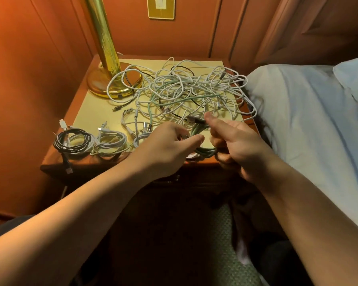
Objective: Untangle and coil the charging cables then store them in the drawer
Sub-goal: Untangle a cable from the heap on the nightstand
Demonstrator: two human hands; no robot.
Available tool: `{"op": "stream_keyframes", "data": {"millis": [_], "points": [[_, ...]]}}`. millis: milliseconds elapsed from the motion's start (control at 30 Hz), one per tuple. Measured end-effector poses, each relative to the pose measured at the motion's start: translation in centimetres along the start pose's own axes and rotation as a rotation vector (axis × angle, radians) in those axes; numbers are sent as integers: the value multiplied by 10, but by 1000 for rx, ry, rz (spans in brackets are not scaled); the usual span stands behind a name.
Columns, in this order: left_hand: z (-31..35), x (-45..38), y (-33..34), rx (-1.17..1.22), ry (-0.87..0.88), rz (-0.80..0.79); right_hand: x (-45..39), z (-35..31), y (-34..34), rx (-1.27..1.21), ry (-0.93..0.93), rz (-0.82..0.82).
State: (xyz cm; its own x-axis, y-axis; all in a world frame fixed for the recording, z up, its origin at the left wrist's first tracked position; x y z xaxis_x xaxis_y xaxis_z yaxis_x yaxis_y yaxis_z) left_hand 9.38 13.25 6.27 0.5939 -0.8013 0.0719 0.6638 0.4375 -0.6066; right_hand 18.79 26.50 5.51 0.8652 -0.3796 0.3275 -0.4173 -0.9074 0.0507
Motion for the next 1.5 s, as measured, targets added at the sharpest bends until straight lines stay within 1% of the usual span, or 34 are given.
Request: {"op": "stream_keyframes", "data": {"millis": [67,200,267,333,500,633,733,867,933,1067,1100,1233,1333,1433,1500], "points": [[3,7,-3,61,38,-28,-2,-7,3,91,-45,8],[5,15,-8,216,101,-46,-7,-10,5,130,-83,89],[6,16,-11,273,107,-34,-13,-10,9,126,-93,116],[10,18,-14,289,120,-6,-19,-11,13,72,-73,134],[18,21,-22,212,116,46,-34,-14,21,-57,-1,132],[20,26,-27,164,140,99,-42,-13,30,-199,82,13],[20,30,-29,137,168,143,-46,-15,36,-237,126,-42],[20,34,-31,113,188,171,-58,-7,38,-280,169,-43],[20,37,-32,96,202,166,-63,-4,39,-304,160,-58],[22,42,-31,-48,267,152,-68,1,41,-306,160,-118],[22,42,-31,-54,268,148,-68,2,42,-306,171,-122],[17,33,-33,44,236,133,-64,-2,31,-303,177,-110],[16,26,-34,34,253,143,-57,-8,30,-278,134,-87],[20,24,-29,-5,270,118,-57,-10,28,-240,132,-79],[18,18,-27,-44,241,118,-58,-8,23,-226,130,-66]]}}
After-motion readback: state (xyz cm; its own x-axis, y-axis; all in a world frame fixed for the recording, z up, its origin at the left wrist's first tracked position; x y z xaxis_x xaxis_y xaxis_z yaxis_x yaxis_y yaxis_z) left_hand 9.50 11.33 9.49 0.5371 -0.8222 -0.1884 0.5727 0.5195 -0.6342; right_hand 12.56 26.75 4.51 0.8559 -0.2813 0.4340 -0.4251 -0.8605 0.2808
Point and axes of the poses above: each hand's wrist, its own x-axis away from the middle knuckle, its own y-axis out of the palm, z = x × y, the point moved 3 cm from there along -x, towards the middle knuckle, and after that the axes turned 2 degrees about -z, right-handed, at the moved point
